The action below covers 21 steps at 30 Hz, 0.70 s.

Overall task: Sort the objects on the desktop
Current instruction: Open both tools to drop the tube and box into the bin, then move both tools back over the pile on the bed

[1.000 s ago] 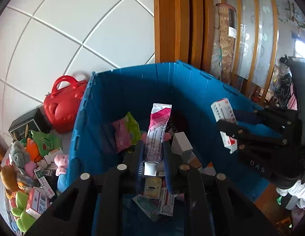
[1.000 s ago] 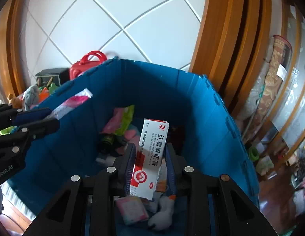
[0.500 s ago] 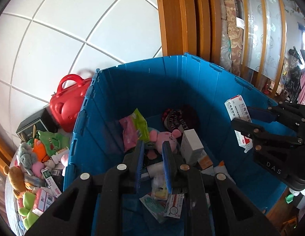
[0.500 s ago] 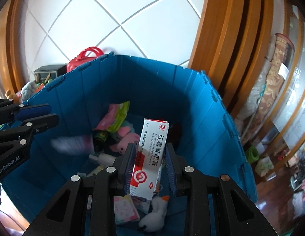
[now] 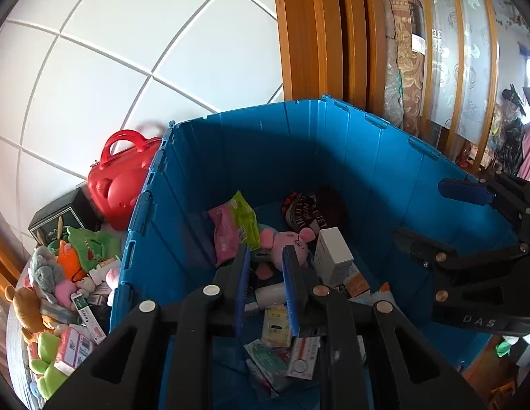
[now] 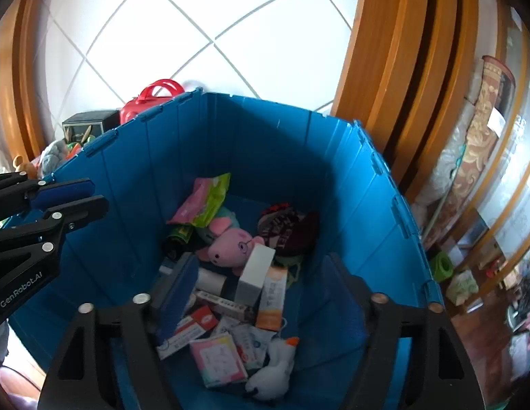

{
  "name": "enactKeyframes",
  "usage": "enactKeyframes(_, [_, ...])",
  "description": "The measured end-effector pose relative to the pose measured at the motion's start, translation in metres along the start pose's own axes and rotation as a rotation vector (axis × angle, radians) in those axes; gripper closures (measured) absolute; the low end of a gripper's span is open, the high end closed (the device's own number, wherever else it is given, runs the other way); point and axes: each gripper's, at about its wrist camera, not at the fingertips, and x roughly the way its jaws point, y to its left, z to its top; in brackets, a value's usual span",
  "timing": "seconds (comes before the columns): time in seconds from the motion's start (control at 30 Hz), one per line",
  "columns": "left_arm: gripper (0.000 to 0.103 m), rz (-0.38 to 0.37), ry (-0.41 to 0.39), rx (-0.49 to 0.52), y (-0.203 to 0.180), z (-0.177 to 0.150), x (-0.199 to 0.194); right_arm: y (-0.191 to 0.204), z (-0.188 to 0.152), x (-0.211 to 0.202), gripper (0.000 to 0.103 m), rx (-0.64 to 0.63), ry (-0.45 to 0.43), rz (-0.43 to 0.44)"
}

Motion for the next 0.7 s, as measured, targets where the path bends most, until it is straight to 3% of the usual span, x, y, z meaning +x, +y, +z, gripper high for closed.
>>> enactKeyframes(0.3, [0.084, -0.003, -0.08, -0.088, 0.012, -0.008, -0.018, -0.007, -0.001, -0.005, 0.016, 0.053, -0.035, 0.018])
enactKeyframes(0.5, [0.084, -0.012, -0.162, -0.154, 0.027, -0.024, -0.047, -0.015, -0.002, -0.011, 0.001, 0.115, -0.074, 0.042])
enactKeyframes(0.63, [0.084, 0.045, -0.256, -0.205, 0.045, -0.033, -0.078, -0.018, -0.008, -0.017, 0.0, 0.184, -0.116, 0.072])
enactKeyframes(0.7, [0.084, 0.071, -0.267, -0.234, 0.056, -0.038, -0.089, -0.017, -0.011, -0.02, 0.0, 0.214, -0.138, 0.108])
